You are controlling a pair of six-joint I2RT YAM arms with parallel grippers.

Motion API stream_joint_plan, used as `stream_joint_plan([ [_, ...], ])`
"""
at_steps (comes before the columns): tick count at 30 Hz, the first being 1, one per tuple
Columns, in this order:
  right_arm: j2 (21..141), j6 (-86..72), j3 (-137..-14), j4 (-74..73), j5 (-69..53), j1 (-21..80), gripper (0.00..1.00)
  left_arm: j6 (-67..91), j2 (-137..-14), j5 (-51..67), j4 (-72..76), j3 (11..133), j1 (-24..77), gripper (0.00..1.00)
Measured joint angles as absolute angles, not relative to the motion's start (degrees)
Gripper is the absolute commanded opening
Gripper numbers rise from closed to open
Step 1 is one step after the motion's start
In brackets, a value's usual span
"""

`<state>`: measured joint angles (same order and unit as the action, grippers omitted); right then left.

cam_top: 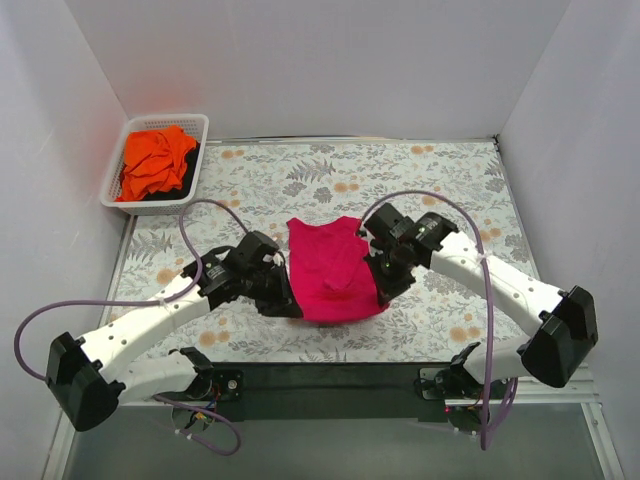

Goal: Fold and stack the t-shirts
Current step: Fold the tshirt

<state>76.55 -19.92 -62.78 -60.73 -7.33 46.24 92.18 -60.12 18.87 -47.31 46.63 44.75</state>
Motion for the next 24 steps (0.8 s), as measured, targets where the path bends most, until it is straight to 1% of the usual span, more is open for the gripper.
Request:
stream_joint_plan([
  [4,80.6,-16.7,-76.9,-64.3,-3.9,43.0,0.01,92.2,-65.5,12.3,-47.4,55.5,43.4,0.00],
  [8,85.7,-13.2,-85.3,-65.7,-2.2,38.6,0.01,91.2,-70.3,6.2,-45.0,60.0,39.7,0.00],
  [10,88.6,-11.8,-88.1,-66.2,-1.9,36.6,0.01,90.2,-72.4,3.7,-43.5,61.0,37.7,0.00],
  [15,94.6,-9.5,-92.2,-65.6,-2.7,32.9,0.01,87.8,-77.5,1.7,-38.5,62.0,33.3,0.00],
  [24,104.8,-6.9,-99.4,-63.3,-3.2,30.5,0.01,83.6,-86.5,-1.2,-31.6,63.5,30.4,0.00],
])
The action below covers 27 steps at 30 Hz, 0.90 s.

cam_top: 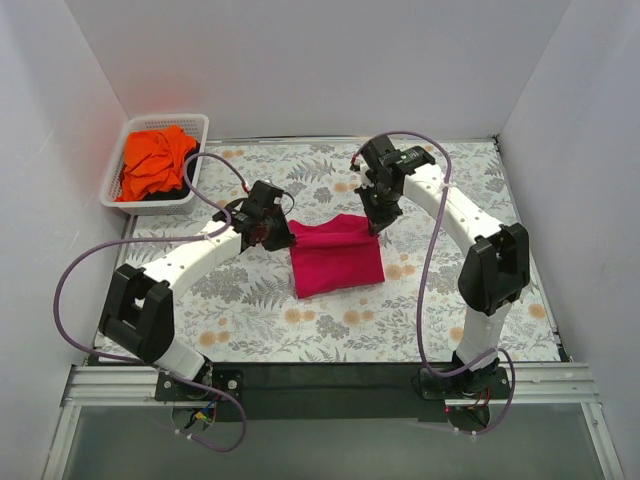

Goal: Fold and stack the t-shirts
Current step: Fold the tshirt

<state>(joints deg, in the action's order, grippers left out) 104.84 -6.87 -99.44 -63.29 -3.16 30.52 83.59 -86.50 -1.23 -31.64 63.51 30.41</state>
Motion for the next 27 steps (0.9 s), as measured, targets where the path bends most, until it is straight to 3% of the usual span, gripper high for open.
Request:
stream_joint_plan([
  [12,115.3,-5.7,-100.9,-54.9,-3.4,28.3,0.01,77.8,-96.3,-5.3,-21.9,64.2,28.1,0.00],
  [17,115.7,-5.7,-100.6,-52.0,-3.3,27.5,0.08,76.2,-99.5,-6.4,-18.6,64.6,27.9,0.05],
  [27,115.7,-7.0,-99.7,-48.4,-1.5,26.5,0.10,74.6,-100.4,-7.1,-15.7,65.9,27.9,0.07],
])
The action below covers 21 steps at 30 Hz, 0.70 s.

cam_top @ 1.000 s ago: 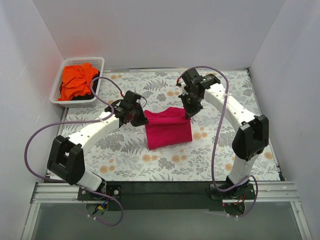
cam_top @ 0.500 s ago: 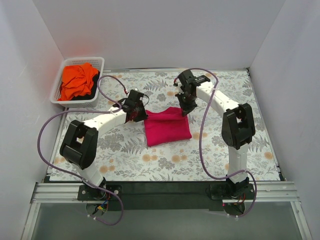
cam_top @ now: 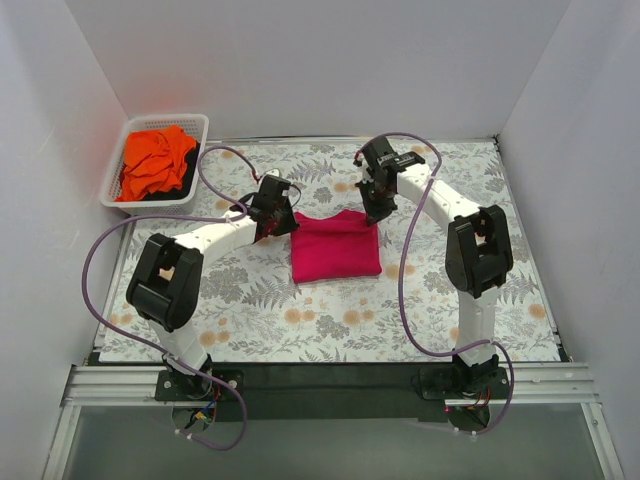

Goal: Fold and stack the t-shirts
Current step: Fold the tshirt

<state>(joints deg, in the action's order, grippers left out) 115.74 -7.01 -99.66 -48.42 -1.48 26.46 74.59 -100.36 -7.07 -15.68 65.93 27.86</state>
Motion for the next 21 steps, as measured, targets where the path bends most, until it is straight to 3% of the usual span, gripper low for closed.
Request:
stream_joint_plan([
  [11,115.7,-10.5,-93.4,-44.6,-0.3,25.2,0.11,72.0,-102.7,-4.8,-11.8,66.1,27.9,0.10],
  [13,115.7,-10.9,-92.9,-43.9,0.1,25.2,0.17,71.5,-103.6,-4.8,-11.2,66.1,27.9,0.13],
  [15,115.6,-11.5,-92.5,-43.4,0.8,25.1,0.34,71.1,-104.2,-5.1,-10.9,66.1,27.9,0.17],
  [17,115.5,-11.7,-92.1,-43.5,2.3,24.8,0.46,70.5,-104.6,-6.2,-10.7,66.1,27.7,0.32],
  [19,115.5,-11.8,-92.0,-43.5,3.5,24.3,0.50,70.3,-104.7,-7.3,-10.7,66.1,27.5,0.50],
  [21,114.9,-11.7,-91.8,-43.5,4.4,23.8,0.52,70.1,-104.7,-8.0,-10.6,66.2,27.1,0.62],
])
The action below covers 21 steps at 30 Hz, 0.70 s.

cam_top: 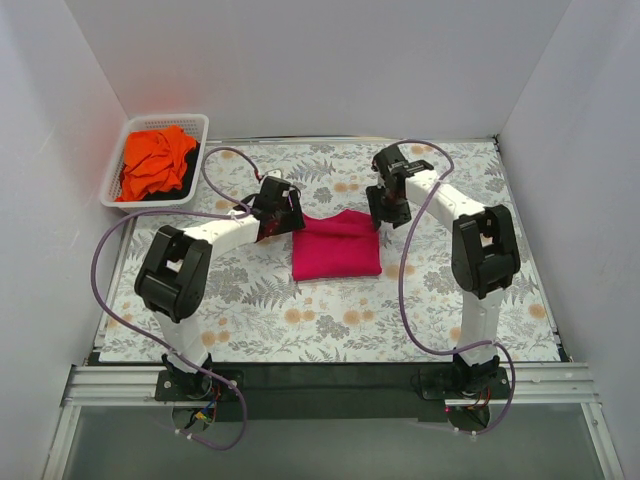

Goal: Fold and stack the t-shirts
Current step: Fold the tshirt

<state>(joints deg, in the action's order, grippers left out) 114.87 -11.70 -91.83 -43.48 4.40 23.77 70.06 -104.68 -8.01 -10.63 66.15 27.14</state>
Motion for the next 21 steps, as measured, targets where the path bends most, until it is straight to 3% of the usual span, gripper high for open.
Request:
stream_joint_plan([
  [2,112.7,-11.5,-90.9,-43.1,4.8,23.4,0.52,70.1,-104.4,-8.3,-10.7,66.1,27.0,0.74],
  [6,105.0,-10.1,-87.2,-39.9,1.4,24.0,0.50,70.2,-101.3,-9.0,-10.6,65.6,27.4,0.78],
  [12,98.7,-8.7,-83.0,-31.9,-13.0,26.3,0.41,71.5,-90.7,-10.0,-9.7,60.4,32.4,0.61],
  [21,111.9,-6.7,-83.1,-27.3,-29.5,26.5,0.40,74.5,-92.6,-6.8,-10.4,55.5,35.6,0.52],
])
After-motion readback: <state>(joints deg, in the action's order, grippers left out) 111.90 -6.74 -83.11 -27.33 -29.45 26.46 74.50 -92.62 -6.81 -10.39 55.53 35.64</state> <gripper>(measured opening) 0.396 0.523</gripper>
